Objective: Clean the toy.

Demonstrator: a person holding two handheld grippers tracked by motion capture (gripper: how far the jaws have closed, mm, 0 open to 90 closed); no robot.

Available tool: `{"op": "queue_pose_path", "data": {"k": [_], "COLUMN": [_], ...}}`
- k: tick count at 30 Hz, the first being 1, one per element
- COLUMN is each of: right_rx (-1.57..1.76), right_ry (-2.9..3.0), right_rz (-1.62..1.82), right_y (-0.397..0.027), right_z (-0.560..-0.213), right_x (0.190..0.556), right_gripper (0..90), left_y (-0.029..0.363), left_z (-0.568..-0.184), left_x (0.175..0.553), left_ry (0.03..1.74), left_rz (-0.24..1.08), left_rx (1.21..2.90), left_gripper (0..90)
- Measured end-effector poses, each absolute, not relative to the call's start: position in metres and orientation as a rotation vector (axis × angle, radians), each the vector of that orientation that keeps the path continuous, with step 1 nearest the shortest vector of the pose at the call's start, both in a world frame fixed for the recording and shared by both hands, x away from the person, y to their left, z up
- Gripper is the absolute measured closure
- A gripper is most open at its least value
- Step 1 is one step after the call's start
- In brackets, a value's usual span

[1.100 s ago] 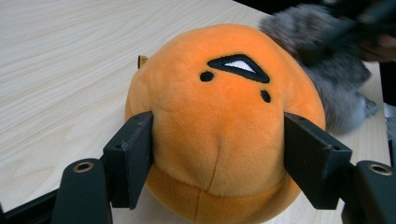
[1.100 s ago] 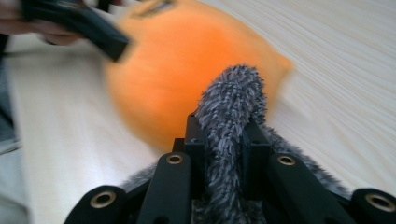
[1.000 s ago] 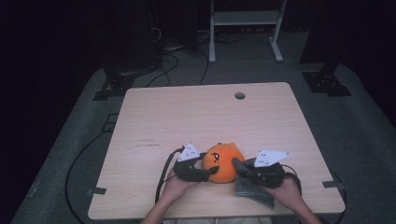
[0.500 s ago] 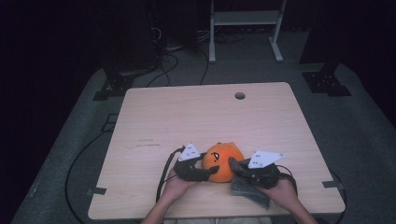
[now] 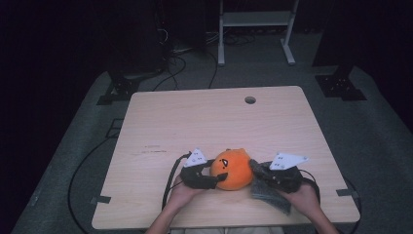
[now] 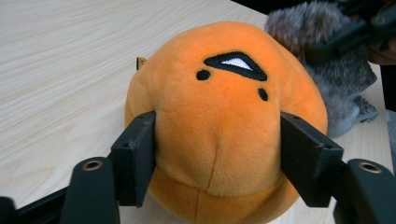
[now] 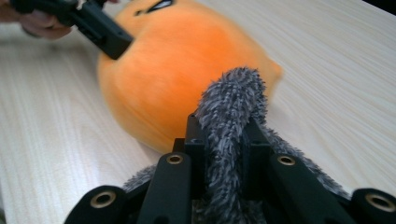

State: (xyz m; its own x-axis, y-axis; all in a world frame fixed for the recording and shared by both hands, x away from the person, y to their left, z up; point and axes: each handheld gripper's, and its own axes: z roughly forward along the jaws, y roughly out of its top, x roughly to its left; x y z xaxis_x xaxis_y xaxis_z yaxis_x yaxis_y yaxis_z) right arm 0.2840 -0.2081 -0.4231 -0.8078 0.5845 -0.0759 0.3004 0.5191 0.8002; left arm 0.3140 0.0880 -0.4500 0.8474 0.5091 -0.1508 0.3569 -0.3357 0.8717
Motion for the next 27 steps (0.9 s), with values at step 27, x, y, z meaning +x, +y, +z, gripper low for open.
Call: {"op": "queue_pose_path", "data": {"k": [27], "right_rx": [0.652], "right_ry": [2.486], "right_rz": [1.290], "right_y": [-0.177], "right_z": [-0.418], "right_x": [0.273], "right_gripper": [76.5], "left_y": [0.088], "left_z": [-0.450], "left_x": [0.316], "left_ry": [0.653], "left_rz": [0.117], "left_rx": [2.000], "left_gripper": [26.2]}}
